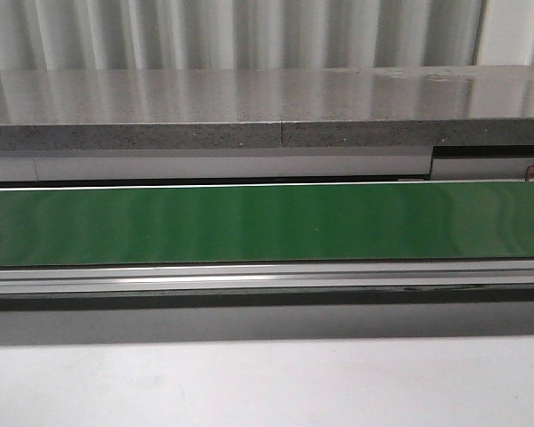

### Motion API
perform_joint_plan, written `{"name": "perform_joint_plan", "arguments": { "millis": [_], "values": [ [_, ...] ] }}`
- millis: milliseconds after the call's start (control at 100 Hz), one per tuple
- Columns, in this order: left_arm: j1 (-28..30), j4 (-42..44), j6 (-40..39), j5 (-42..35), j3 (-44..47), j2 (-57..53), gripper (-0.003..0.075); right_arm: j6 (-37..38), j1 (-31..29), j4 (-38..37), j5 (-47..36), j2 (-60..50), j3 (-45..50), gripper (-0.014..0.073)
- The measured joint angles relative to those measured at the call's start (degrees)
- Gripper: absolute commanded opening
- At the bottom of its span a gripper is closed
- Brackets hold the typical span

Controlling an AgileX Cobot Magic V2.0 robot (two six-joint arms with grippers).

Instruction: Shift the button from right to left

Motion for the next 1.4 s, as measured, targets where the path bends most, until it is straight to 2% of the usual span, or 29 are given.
{"name": "perform_joint_plan", "arguments": {
  "millis": [80, 180, 440, 620, 1260, 1400],
  "values": [
    [-1.5, 0.0, 0.0, 0.2, 3.4, -6.1, 0.0456, 0.0, 0.0, 0.0, 0.0, 0.0, 0.0, -0.0067],
    [-2.7, 0.0, 0.0, 0.4, 7.3, -14.1, 0.0368, 0.0, 0.0, 0.0, 0.0, 0.0, 0.0, -0.0067],
    [-3.4, -1.4, 0.0, 2.6, 15.1, -29.5, -0.0020, 0.0, 0.0, 0.0, 0.0, 0.0, 0.0, -0.0067],
    [-3.3, -1.8, 0.0, 3.0, 16.7, -34.3, -0.0020, 0.0, 0.0, 0.0, 0.0, 0.0, 0.0, -0.0067],
    [-3.3, -2.1, 0.1, 3.1, 17.1, -34.4, -0.0020, 0.0, 0.0, 0.0, 0.0, 0.0, 0.0, -0.0067],
    [-3.3, -2.1, 0.1, -0.1, 18.7, -34.4, -0.0020, 0.0, 0.0, 0.0, 0.0, 0.0, 0.0, -0.0067]
  ]
}}
